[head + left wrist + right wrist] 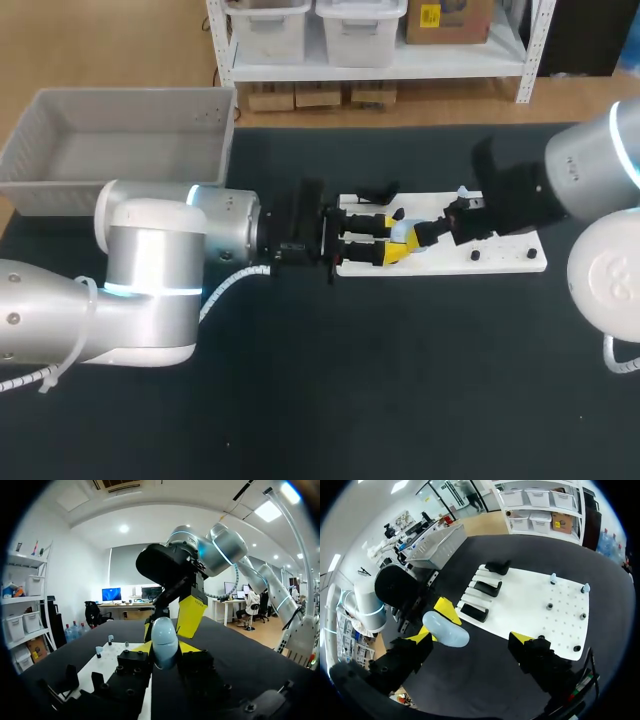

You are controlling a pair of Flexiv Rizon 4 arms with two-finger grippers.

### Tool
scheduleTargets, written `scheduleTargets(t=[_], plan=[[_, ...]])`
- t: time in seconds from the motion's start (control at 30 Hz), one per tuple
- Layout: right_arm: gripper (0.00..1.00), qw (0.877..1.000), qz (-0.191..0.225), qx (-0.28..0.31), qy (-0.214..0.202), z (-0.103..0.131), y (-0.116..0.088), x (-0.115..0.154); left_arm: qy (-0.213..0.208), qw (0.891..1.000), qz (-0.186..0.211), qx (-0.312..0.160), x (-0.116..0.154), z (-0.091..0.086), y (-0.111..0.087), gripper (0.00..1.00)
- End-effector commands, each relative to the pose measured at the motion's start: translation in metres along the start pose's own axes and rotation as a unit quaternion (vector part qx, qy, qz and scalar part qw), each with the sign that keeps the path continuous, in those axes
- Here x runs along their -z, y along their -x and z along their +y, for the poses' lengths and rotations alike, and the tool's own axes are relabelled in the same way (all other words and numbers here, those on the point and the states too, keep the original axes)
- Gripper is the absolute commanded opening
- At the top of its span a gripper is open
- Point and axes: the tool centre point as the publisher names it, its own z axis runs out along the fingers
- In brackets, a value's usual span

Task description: Pick up each earbud case from the left stands, insert the matching earbuds, close the lid, and place the case in the box.

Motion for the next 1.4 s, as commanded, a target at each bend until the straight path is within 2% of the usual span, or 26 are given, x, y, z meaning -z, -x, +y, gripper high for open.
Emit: scheduleTargets(t=[0.03, 0.3, 0.53, 0.73, 0.93, 1.13, 1.4], plan=[[1.00, 1.000, -0.005, 0.000, -0.005, 0.000, 0.003, 0.003, 0.002, 1.000, -0.002, -0.002, 0.000, -0.003, -0.001, 0.00], [1.00, 0.999, -0.036, 0.015, -0.020, -0.002, 0.023, 0.022, 0.002, 1.000, -0.002, -0.002, 0.000, -0.003, -0.001, 0.00], [1.00, 0.993, -0.069, 0.058, -0.079, -0.015, 0.056, 0.056, 0.002, 1.000, -0.002, -0.002, 0.000, -0.003, -0.001, 0.00], [1.00, 0.984, -0.071, 0.085, -0.140, -0.035, 0.079, 0.077, 0.002, 1.000, -0.002, -0.002, 0.000, -0.003, -0.001, 0.00], [1.00, 0.973, -0.056, 0.103, -0.197, -0.054, 0.092, 0.085, 0.002, 1.000, -0.002, -0.002, 0.000, -0.003, -0.001, 0.00], [1.00, 0.964, -0.022, 0.110, -0.243, -0.074, 0.095, 0.083, 0.002, 1.000, -0.002, -0.002, 0.000, -0.003, -0.001, 0.00], [1.00, 0.957, 0.030, 0.103, -0.271, -0.097, 0.094, 0.077, 0.002, 1.000, -0.002, -0.002, 0.000, -0.003, -0.001, 0.00]])
